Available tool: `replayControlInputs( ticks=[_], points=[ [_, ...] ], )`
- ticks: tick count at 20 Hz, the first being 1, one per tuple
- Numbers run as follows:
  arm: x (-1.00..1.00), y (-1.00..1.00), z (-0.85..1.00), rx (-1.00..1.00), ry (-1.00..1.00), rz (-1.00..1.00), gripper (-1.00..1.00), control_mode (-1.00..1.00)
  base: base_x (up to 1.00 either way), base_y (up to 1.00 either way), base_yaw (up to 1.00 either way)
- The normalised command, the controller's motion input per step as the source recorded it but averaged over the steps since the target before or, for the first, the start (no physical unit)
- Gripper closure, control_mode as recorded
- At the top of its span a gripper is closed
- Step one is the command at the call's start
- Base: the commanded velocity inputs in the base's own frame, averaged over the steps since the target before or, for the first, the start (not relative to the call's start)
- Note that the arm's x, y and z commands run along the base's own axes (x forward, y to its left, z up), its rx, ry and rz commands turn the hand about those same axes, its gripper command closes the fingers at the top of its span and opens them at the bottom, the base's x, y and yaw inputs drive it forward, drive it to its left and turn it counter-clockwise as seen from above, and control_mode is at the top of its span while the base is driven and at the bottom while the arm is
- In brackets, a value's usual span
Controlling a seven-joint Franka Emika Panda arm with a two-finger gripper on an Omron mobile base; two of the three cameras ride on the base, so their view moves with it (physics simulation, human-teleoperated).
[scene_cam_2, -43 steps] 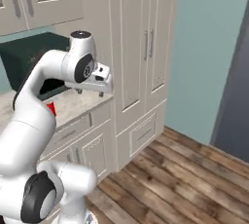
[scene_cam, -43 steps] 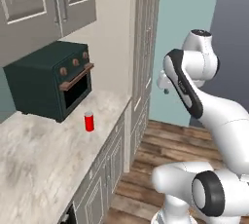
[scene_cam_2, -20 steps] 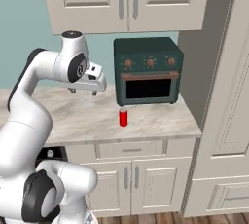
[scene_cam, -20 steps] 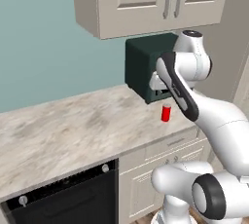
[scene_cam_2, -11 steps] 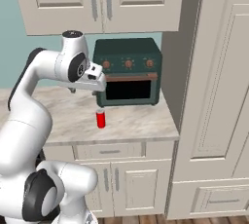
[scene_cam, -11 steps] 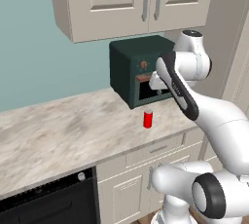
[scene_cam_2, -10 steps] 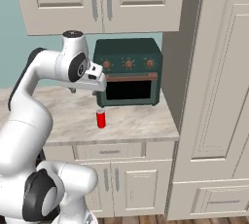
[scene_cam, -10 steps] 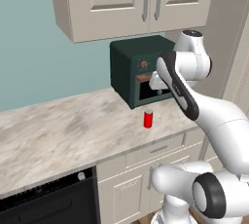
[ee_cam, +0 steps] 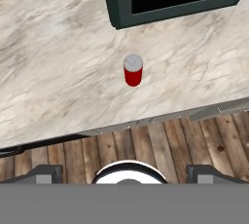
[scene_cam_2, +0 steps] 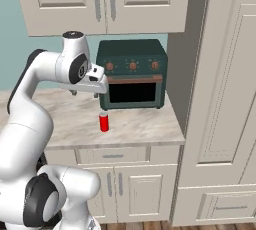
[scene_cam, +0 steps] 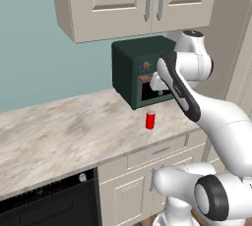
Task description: Four empty soda cans are scattered around the kitchen. Gather all the cans and cluster them next to the stove for recycling.
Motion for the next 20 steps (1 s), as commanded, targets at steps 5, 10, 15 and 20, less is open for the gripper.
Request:
replayControlInputs(
  ticks=[5, 10, 15, 20],
  points=[
    [0.00, 0.00, 0.00, 0.00, 0.00, 0.00, -1.00, 1.00, 0.00, 0.00, 0.00],
    [0.00, 0.00, 0.00, 0.00, 0.00, 0.00, -1.00, -1.00, 0.00, 0.00, 0.00],
    [0.15, 0.00, -0.06, -0.02, 0.00, -0.09, -1.00, -1.00, 0.00, 0.00, 0.00],
    [0.25, 0.00, -0.13, -0.06, 0.00, -0.05, -1.00, -1.00, 0.00, 0.00, 0.00]
  ],
)
